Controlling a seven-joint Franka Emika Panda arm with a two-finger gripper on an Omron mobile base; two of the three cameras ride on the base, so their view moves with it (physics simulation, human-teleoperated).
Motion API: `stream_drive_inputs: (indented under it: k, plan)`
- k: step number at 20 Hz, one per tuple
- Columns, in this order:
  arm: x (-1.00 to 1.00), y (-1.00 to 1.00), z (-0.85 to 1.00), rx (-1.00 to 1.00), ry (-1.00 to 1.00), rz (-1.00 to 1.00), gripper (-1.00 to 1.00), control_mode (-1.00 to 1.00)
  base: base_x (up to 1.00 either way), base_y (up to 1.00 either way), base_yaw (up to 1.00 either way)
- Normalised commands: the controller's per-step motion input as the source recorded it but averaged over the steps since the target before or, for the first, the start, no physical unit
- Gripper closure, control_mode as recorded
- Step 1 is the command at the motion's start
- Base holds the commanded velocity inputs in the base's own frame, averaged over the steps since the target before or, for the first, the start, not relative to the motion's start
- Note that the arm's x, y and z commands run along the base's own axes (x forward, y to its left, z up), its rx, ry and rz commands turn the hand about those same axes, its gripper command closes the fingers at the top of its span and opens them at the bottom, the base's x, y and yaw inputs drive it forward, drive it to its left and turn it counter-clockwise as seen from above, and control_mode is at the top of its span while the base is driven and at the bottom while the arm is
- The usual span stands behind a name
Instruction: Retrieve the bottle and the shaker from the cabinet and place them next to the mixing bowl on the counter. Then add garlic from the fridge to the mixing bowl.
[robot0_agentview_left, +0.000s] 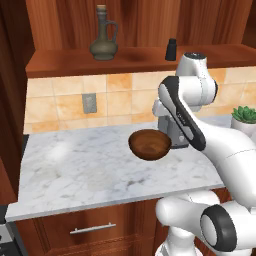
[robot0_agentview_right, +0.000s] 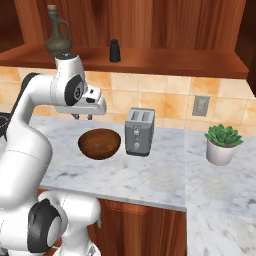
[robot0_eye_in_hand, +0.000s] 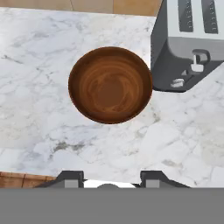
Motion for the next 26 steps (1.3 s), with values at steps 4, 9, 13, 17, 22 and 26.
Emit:
stream_drive_inputs:
  k: [4,9,13,17,22,26]
  plan:
    - [-0.09,-0.07,0.0,0.0,-0.1,-0.03,-1.0,-1.0,0.0,0.0,0.0]
    - [-0.22,-0.19,0.25,0.01,-0.4,-0.09,-1.0,-1.0,0.0,0.0,0.0]
    - [-0.09,-0.23,0.5,0.0,-0.43,-0.05,-1.0,-1.0,0.0,0.0,0.0]
    - [0.0,-0.1,0.62,0.0,-0.41,0.0,-1.0,-1.0,0.0,0.0,0.0]
    - [0.0,0.0,0.79,0.0,-0.37,0.0,-1.0,-1.0,0.0,0.0,0.0]
    - [0.0,-0.02,0.71,0.0,-0.34,-0.03,-1.0,-1.0,0.0,0.0,0.0]
